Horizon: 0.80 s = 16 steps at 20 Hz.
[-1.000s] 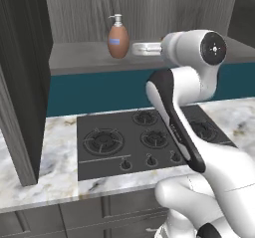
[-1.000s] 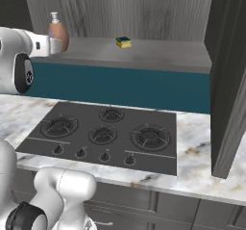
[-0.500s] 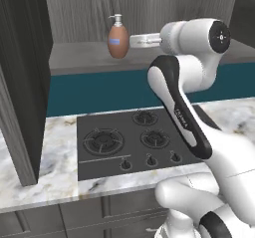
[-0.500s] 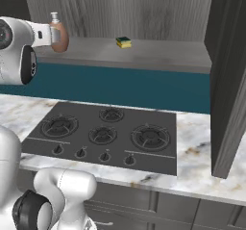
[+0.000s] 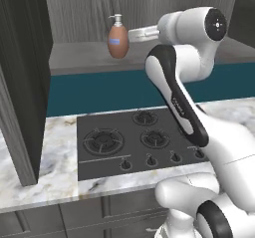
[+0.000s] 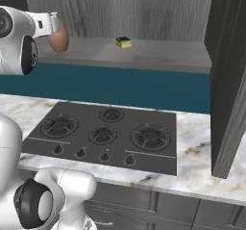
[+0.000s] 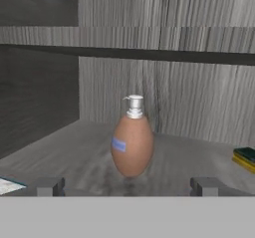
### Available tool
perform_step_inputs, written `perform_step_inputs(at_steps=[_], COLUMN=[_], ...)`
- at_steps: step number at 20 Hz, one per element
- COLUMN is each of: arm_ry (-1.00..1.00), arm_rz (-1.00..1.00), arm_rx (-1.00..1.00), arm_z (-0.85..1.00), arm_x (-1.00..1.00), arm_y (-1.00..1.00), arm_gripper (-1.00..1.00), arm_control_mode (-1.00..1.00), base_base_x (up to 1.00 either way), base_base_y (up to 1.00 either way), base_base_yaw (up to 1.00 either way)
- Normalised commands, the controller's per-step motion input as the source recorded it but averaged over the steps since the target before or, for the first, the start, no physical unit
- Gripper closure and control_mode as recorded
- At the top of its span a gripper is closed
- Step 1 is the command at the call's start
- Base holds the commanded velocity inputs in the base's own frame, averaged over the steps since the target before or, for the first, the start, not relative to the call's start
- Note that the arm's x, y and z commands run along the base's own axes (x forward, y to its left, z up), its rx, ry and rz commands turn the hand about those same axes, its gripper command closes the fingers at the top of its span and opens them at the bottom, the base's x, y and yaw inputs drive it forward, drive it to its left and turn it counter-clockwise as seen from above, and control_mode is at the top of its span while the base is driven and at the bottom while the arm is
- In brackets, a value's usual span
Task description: Locate and retrieve the soap dispenser and sponge from the cabinet. Place them next to the sink.
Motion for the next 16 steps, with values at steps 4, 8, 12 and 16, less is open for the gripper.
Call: perform_step_inputs(at_steps=[4, 8, 12, 16], arm_ry=[-0.07, -0.13, -0.1, 0.04], arm_rz=[-0.04, -0.03, -0.01, 0.0], arm_rx=[-0.01, 0.0, 0.0, 0.0], arm_z=[-0.1, -0.15, -0.13, 0.01], arm_x=[0.16, 0.16, 0.23, 0.34], arm_y=[0.0, 0.03, 0.12, 0.03], arm_gripper=[-1.0, -1.0, -1.0, -1.0], arm_control_mode=[-1.0, -1.0, -1.0, -1.0], base_base_x=[0.0, 0.0, 0.0, 0.0], base_base_y=[0.0, 0.0, 0.0, 0.0], base_base_yaw=[0.0, 0.0, 0.0, 0.0])
